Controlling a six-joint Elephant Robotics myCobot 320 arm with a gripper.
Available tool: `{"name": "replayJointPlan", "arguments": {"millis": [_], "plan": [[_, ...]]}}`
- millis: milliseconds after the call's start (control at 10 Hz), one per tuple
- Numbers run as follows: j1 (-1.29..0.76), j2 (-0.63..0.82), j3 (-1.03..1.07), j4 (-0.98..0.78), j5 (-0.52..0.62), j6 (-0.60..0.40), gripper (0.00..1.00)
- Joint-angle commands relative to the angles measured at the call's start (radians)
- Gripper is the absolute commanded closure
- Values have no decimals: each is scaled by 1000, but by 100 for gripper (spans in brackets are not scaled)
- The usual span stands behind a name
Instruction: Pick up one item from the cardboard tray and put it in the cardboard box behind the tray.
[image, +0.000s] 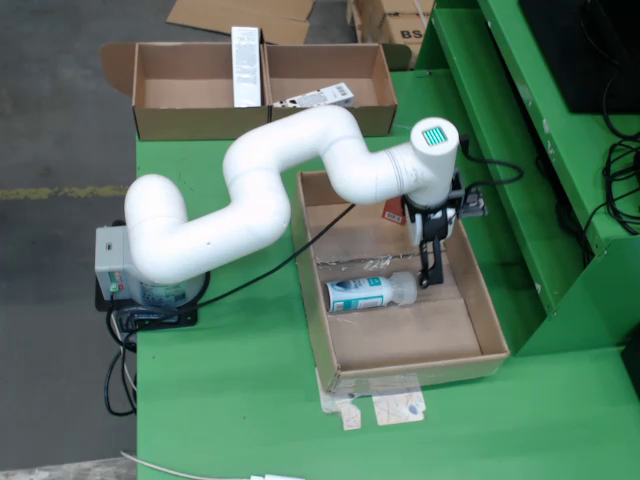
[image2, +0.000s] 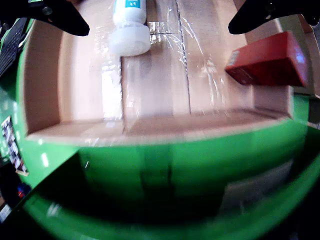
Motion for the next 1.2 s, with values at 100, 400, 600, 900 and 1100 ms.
{"name": "replayJointPlan", "arguments": {"millis": [100,400,600,900,1100], "plan": [[-11,-12,-87,43,30,-5,0],[-28,311,-777,381,36,2,0],[-33,323,-811,399,37,2,0],[-34,345,-855,420,32,11,0],[-41,346,-856,419,34,8,0]]}}
